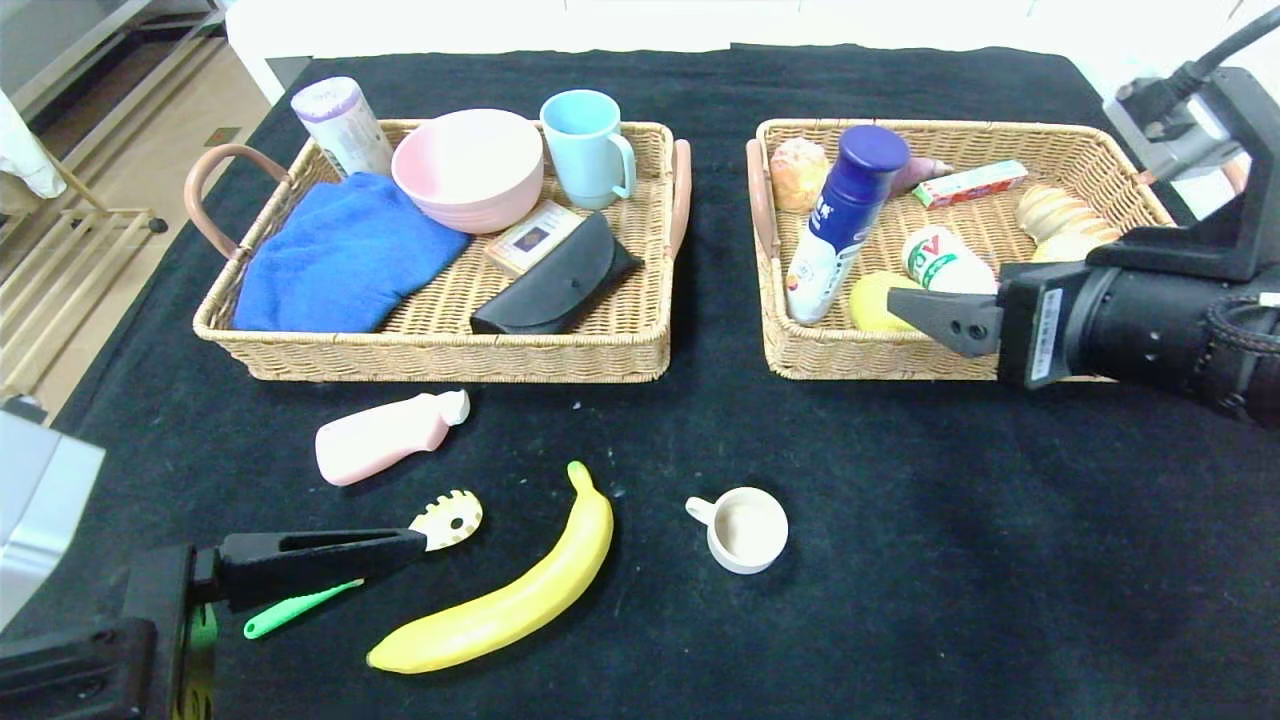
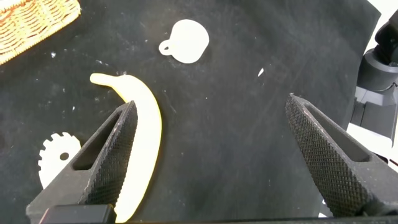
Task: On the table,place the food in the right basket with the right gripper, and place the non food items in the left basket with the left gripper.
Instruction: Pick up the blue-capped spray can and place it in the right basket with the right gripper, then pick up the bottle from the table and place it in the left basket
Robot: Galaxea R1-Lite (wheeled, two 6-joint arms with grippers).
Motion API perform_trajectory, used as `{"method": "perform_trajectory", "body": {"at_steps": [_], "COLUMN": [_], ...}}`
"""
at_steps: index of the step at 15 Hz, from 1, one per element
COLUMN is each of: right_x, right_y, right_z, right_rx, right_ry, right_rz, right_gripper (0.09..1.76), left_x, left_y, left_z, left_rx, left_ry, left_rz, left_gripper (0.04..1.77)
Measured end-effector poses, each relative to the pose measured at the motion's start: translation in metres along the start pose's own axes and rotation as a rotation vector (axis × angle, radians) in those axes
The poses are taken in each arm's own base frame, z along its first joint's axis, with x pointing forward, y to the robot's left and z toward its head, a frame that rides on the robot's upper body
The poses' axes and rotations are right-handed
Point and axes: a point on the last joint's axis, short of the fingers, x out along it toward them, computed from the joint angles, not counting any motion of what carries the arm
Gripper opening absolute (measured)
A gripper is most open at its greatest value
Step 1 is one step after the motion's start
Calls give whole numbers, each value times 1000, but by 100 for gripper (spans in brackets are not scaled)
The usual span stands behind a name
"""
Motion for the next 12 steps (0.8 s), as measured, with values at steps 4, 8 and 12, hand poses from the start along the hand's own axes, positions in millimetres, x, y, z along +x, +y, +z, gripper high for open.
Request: {"method": "perform_trajectory", "body": {"at_steps": [4,8,12], "right_x": [-34,-69,-94], "right_y": [-3,0,2], "right_z": [-19,-33,-57], "right_rx": [-36,-50,-103], "right_ry": [173,246,230], "right_rz": [22,238,490], "right_gripper": [167,169,170], "left_x": [0,0,1], "left_y": [0,1,2], "left_z": [0,2,2], "left_rx": [-3,-9,-17], "left_ry": [1,7,18], "left_rz": [2,15,58], "left_gripper": [172,172,172]}}
